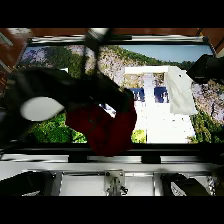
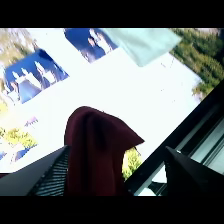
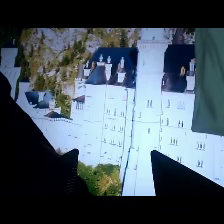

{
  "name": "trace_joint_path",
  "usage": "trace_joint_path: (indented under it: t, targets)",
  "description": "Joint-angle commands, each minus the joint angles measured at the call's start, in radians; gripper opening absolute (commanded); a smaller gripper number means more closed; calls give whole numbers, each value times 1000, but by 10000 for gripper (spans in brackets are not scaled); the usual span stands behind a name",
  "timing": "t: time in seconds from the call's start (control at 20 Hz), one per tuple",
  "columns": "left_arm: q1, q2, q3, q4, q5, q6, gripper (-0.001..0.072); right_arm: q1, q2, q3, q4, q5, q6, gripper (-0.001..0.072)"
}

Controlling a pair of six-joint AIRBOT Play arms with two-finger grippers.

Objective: Fold the shirts.

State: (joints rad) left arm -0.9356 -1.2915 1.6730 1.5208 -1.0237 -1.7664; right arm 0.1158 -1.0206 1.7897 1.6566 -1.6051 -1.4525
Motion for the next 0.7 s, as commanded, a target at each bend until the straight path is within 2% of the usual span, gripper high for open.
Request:
trace_joint_path:
  t: [0.0,0.15,0.25,0.45,0.65]
  targets:
    - [9,-47,-32,80,-185,-15,718,0,5,-1,-5,-24,0,651]
    - [219,3,-33,167,-433,52,718,0,-14,-3,-13,-82,-2,666]
    - [408,29,-51,153,-506,55,718,0,-39,-3,-13,-114,-27,666]
    - [699,53,-238,-18,-493,77,717,0,-86,-135,7,-113,-75,665]
    - [775,51,-488,-98,-285,89,718,0,-97,-464,118,44,-75,665]
